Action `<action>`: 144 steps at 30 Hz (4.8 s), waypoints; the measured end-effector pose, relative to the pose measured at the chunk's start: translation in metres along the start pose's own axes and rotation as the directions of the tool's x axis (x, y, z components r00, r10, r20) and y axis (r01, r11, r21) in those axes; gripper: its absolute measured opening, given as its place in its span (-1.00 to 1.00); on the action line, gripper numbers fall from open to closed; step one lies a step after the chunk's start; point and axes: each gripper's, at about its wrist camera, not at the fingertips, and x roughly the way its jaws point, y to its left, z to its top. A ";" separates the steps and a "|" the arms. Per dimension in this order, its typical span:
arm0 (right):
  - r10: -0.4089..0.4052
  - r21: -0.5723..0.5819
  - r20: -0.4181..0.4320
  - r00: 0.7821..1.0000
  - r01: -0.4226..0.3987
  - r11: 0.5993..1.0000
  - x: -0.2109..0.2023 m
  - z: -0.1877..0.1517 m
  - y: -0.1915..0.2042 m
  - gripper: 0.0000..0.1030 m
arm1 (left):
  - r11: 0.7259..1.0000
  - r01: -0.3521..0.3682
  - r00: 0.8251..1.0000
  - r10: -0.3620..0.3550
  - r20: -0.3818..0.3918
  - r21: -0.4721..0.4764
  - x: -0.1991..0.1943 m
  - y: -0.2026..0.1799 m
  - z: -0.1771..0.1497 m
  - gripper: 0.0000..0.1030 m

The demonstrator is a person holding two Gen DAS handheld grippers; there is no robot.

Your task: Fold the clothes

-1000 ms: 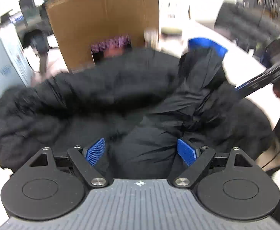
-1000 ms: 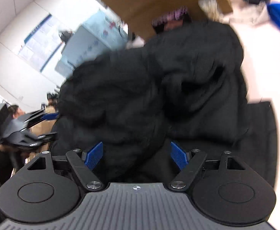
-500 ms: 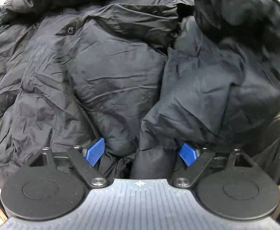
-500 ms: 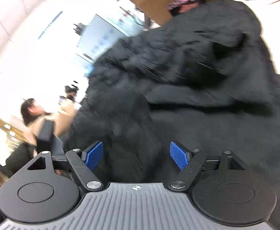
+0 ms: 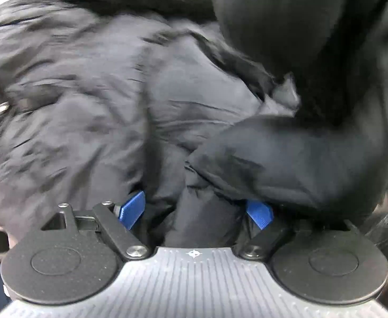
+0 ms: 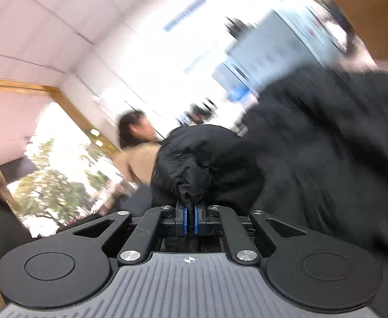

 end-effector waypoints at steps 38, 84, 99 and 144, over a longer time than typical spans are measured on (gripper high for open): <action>-0.949 -0.189 -0.044 0.312 0.930 0.315 -0.055 -0.014 -0.123 0.46 | 0.913 -0.183 0.924 0.286 0.253 -0.364 -0.028 0.012 -0.049 0.62; -0.890 0.688 -0.066 0.451 0.667 0.287 -0.209 -0.252 0.043 0.54 | 0.931 0.256 0.962 -0.220 -0.159 0.259 0.076 -0.092 0.072 0.65; -0.730 0.700 0.086 0.678 0.480 0.528 -0.184 -0.235 0.032 -0.80 | 0.936 0.066 0.995 -0.038 -0.088 0.344 0.135 -0.113 0.057 0.80; -0.706 0.502 0.278 0.651 0.529 0.685 -0.132 0.014 -0.066 -0.81 | 0.937 -0.123 0.942 0.006 0.335 0.327 0.081 -0.086 -0.016 0.82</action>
